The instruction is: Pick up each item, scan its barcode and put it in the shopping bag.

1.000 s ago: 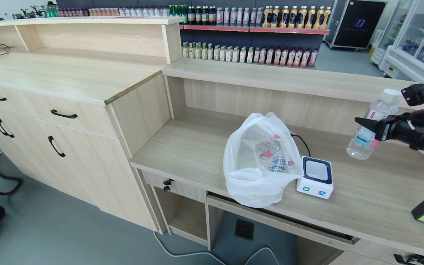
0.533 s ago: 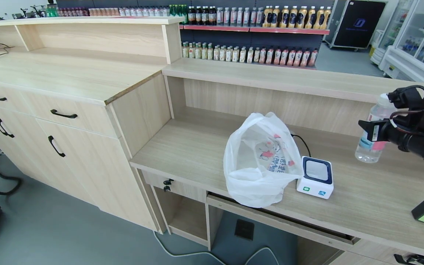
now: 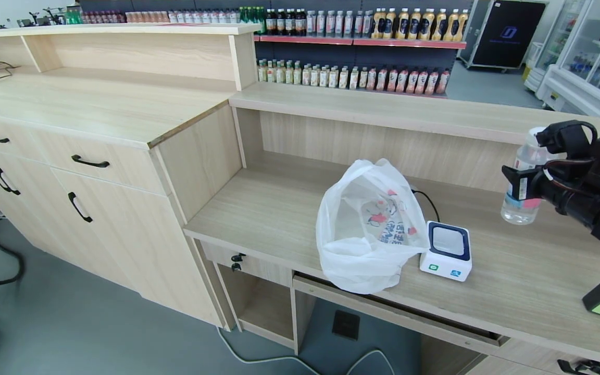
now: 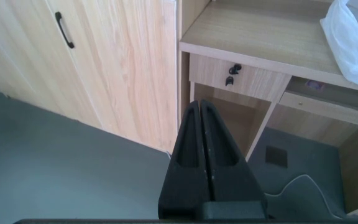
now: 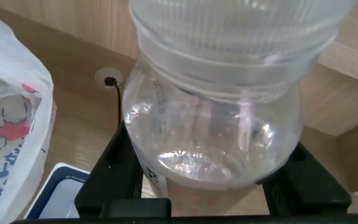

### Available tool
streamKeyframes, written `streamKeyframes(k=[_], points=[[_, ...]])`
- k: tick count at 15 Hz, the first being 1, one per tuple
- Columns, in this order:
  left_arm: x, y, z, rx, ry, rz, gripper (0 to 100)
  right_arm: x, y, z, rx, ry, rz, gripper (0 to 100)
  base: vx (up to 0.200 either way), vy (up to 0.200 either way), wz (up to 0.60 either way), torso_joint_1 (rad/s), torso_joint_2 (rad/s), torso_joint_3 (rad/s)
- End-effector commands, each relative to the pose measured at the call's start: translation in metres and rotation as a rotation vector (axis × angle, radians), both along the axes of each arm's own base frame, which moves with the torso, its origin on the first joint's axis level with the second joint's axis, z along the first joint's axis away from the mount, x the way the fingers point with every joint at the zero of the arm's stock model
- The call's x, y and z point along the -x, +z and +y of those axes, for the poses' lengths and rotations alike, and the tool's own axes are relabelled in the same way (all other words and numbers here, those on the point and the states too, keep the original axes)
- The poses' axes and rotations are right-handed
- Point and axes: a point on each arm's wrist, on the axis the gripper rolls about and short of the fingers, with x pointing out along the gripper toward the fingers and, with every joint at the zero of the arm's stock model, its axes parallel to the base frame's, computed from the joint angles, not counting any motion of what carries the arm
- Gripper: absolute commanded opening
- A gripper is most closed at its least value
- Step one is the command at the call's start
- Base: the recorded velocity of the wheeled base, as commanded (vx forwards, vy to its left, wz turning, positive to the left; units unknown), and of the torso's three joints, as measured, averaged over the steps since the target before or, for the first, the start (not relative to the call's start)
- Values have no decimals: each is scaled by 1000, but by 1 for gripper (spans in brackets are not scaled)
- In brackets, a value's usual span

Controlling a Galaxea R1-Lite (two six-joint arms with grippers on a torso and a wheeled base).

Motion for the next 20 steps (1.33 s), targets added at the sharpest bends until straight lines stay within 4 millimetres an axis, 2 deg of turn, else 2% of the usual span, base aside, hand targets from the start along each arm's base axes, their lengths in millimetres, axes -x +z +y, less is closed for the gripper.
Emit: streamKeyframes(k=[1,6,7,9,11,13,15,18,20], points=[[0,0,0,0,1,0,0,1,1,1,5,11,-11,0,0,0,600,2,-7,7],[0,0,0,0,1,0,0,-3,0,17,-6,101,-70,0,0,0,480,2,1,5],[0,0,0,0,1,0,0,-12,-2,17,-19,164,-76,0,0,0,0,0,0,0],[0,0,0,0,1,0,0,-29,-11,21,-153,256,-86,0,0,0,0,0,0,0],[0,0,0,0,1,0,0,-34,-16,24,-187,300,-89,0,0,0,0,0,0,0],[0,0,0,0,1,0,0,-55,-41,27,-192,404,-82,0,0,0,0,0,0,0],[0,0,0,0,1,0,0,-72,-55,34,-208,474,-79,0,0,0,0,0,0,0],[0,0,0,0,1,0,0,-83,-73,47,-237,516,-39,0,0,0,0,0,0,0],[0,0,0,0,1,0,0,-87,-76,50,-238,525,-38,0,0,0,0,0,0,0]])
